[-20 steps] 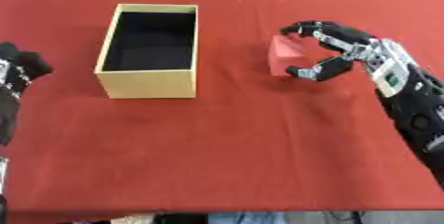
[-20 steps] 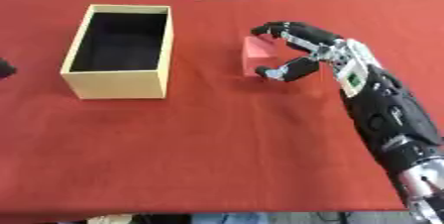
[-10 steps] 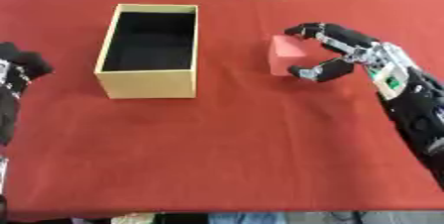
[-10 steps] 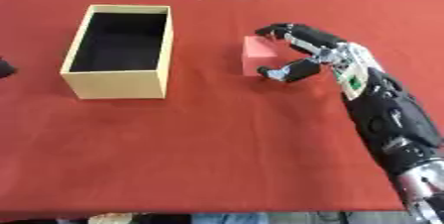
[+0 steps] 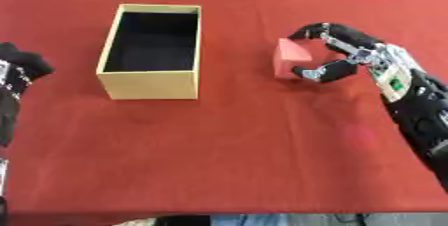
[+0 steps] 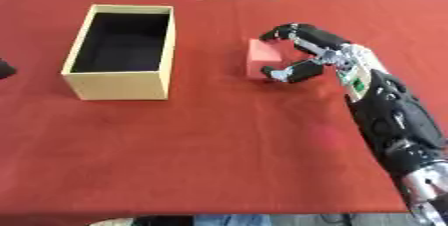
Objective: Pick up objects on the table and place them in the box.
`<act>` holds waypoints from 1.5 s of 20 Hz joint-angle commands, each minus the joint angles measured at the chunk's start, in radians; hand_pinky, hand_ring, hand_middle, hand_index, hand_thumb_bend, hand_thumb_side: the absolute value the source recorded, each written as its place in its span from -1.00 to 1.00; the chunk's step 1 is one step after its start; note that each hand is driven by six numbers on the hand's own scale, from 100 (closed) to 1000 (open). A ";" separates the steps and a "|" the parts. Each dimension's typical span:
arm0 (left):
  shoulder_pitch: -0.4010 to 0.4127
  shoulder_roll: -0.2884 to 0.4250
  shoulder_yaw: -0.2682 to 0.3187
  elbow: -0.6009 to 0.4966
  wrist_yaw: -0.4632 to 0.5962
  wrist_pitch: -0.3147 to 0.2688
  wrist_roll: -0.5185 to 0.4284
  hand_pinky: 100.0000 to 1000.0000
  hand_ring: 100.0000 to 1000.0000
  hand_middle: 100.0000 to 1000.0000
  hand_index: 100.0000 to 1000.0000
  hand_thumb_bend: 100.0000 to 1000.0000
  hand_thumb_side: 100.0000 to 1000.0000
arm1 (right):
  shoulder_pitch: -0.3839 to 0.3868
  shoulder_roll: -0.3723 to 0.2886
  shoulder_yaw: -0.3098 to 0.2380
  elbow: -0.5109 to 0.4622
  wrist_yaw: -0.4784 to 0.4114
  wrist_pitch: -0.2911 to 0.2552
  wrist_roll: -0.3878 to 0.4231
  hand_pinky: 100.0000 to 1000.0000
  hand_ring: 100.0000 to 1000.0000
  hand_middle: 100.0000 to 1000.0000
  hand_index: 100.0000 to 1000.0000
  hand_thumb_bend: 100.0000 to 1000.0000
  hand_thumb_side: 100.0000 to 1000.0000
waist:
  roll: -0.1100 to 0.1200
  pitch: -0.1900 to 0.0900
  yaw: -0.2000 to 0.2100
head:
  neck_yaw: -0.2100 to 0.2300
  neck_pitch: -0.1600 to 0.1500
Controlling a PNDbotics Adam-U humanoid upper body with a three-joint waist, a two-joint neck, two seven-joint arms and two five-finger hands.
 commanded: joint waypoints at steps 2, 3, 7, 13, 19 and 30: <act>-0.006 0.012 -0.001 -0.015 0.002 -0.002 -0.002 0.68 0.23 0.01 0.22 -0.63 0.46 | -0.014 -0.015 -0.002 -0.012 0.022 -0.004 -0.012 0.56 0.70 -0.04 0.48 -0.46 -0.08 | 0.003 -0.015 0.002 | -0.001 0.005; -0.006 0.012 -0.001 -0.015 0.002 -0.002 -0.002 0.68 0.23 0.01 0.22 -0.63 0.46 | -0.014 -0.014 -0.003 -0.014 0.024 -0.005 -0.017 0.55 0.69 -0.10 0.44 -0.45 -0.13 | 0.003 -0.015 0.002 | -0.001 0.005; -0.007 0.013 -0.002 -0.014 0.003 -0.002 -0.002 0.68 0.23 0.01 0.22 -0.63 0.46 | -0.015 -0.015 -0.002 -0.028 0.022 -0.012 -0.047 0.52 0.64 -0.23 0.35 -0.44 -0.28 | 0.002 -0.015 0.002 | -0.001 0.005; -0.008 0.015 -0.002 -0.015 0.004 -0.002 -0.002 0.68 0.23 0.01 0.22 -0.63 0.46 | -0.022 -0.018 0.015 -0.072 -0.019 -0.029 -0.062 0.51 0.61 -0.31 0.33 -0.43 -0.47 | 0.001 -0.017 0.001 | -0.001 0.005; -0.007 0.017 -0.003 -0.015 0.005 -0.002 -0.003 0.68 0.23 0.01 0.22 -0.63 0.45 | -0.055 -0.017 0.045 -0.147 -0.108 -0.051 -0.018 0.50 0.60 -0.32 0.32 -0.32 -0.67 | -0.002 -0.020 0.003 | -0.003 0.005; -0.011 0.022 -0.019 -0.011 0.006 0.001 -0.017 0.68 0.23 0.01 0.22 -0.63 0.45 | -0.165 0.044 0.065 -0.203 -0.214 -0.046 0.070 0.50 0.59 -0.30 0.35 -0.14 -0.86 | -0.016 -0.032 0.053 | -0.027 0.005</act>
